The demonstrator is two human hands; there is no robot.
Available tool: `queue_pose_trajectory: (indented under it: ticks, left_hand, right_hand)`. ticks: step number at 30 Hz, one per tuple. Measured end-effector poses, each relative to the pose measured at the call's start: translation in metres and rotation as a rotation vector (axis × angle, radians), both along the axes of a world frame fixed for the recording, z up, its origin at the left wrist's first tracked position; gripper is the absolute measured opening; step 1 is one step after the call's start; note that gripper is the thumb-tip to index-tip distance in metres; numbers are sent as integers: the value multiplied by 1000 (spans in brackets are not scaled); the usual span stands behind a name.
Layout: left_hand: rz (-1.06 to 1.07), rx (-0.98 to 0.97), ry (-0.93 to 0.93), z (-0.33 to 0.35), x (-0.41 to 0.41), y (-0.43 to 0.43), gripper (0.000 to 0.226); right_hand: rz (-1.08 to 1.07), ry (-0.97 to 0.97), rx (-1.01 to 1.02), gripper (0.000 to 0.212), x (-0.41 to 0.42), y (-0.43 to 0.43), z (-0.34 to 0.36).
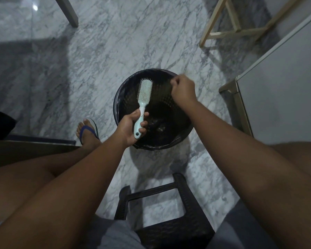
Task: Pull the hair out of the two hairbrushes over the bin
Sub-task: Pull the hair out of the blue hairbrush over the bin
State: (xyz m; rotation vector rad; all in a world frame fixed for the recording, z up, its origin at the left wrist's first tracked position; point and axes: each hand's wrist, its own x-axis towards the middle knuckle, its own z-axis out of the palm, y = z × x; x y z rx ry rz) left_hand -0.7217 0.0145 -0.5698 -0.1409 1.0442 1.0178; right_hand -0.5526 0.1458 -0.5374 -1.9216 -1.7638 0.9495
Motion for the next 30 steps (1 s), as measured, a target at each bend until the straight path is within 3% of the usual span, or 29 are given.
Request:
queue_pose_trajectory:
  ticks: [3, 4, 7, 9, 12, 18, 23, 30]
  left_hand:
    - [-26, 15, 32, 4, -3, 2, 30]
    - [-38, 17, 42, 4, -3, 2, 30]
    - [-64, 19, 50, 2, -3, 3, 32]
    - [-77, 26, 38, 3, -1, 4, 31]
    - [-91, 39, 24, 4, 3, 6, 30]
    - [-106, 98, 48, 7, 7, 12, 37]
    - [-122, 94, 73, 6, 8, 10, 37]
    - [-41, 26, 37, 3, 2, -2, 26]
  right_hand:
    - [201, -311, -297, 28, 10, -9, -16]
    - [225, -280, -295, 34, 8, -12, -15]
    - [221, 65, -152, 70, -6, -20, -4]
    - [278, 182, -57, 80, -17, -24, 1]
    - [383, 102, -10, 72, -26, -26, 1]
    - [350, 50, 111, 36, -34, -24, -3]
    - [407, -26, 236, 19, -31, -25, -8]
    - [128, 196, 379, 17, -26, -3, 15]
